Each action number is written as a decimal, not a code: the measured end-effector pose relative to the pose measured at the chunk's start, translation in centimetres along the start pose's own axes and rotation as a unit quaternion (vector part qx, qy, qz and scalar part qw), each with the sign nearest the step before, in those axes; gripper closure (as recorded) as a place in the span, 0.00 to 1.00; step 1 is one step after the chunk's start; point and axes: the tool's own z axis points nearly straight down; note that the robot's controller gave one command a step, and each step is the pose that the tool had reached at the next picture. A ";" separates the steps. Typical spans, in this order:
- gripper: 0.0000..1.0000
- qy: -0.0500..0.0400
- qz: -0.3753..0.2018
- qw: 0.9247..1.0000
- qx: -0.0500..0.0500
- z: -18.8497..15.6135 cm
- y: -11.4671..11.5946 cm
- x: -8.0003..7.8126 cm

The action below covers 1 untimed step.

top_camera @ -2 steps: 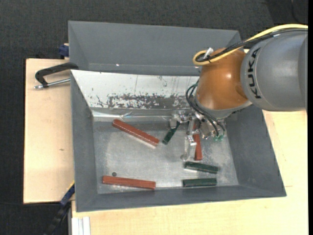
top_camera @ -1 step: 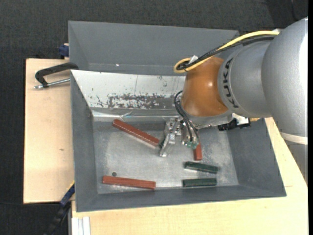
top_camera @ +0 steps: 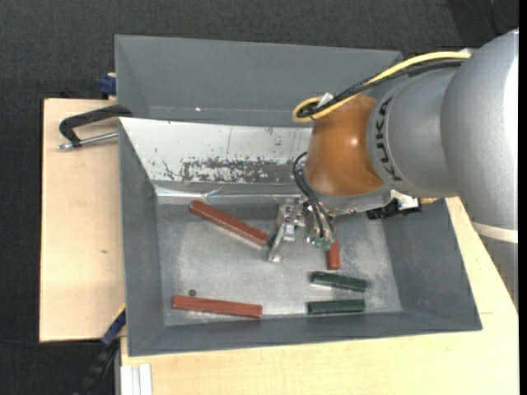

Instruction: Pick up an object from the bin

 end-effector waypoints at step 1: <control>1.00 0.000 0.000 1.000 0.000 0.0 0.0 0.0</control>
Offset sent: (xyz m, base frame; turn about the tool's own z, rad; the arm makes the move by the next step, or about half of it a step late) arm 0.0085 0.0103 0.1793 0.0021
